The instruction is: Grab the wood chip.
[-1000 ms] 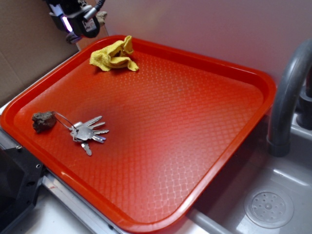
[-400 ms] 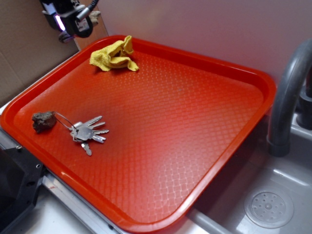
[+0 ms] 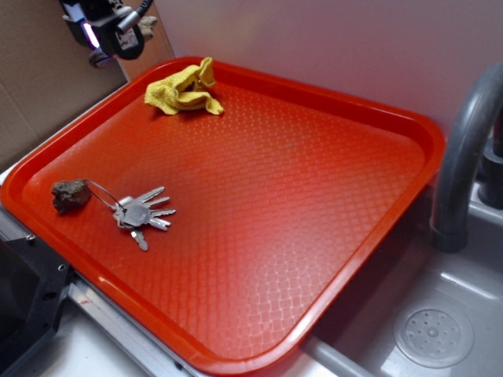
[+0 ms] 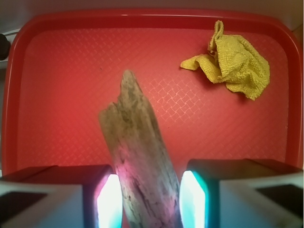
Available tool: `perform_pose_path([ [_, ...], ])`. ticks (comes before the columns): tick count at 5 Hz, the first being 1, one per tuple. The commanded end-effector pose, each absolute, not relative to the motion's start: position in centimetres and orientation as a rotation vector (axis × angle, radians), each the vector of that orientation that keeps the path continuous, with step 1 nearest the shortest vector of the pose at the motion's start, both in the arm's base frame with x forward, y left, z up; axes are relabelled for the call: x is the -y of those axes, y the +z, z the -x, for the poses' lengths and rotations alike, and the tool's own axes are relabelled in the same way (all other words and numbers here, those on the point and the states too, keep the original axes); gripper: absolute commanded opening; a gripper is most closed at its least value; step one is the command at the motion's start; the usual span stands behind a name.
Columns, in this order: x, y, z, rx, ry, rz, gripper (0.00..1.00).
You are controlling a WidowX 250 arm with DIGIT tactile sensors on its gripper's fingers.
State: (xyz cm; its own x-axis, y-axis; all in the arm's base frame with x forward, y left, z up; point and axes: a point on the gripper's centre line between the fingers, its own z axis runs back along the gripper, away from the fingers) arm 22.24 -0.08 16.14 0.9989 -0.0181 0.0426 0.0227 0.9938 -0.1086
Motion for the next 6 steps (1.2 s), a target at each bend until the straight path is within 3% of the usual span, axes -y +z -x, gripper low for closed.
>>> perform_pose_path([
  [1,-0.8,18.2,-22.4,0.086,0.004,0.09,0.0],
  [6,-0.7,19.4,-22.1,0.058,0.008,0.035,0.0],
])
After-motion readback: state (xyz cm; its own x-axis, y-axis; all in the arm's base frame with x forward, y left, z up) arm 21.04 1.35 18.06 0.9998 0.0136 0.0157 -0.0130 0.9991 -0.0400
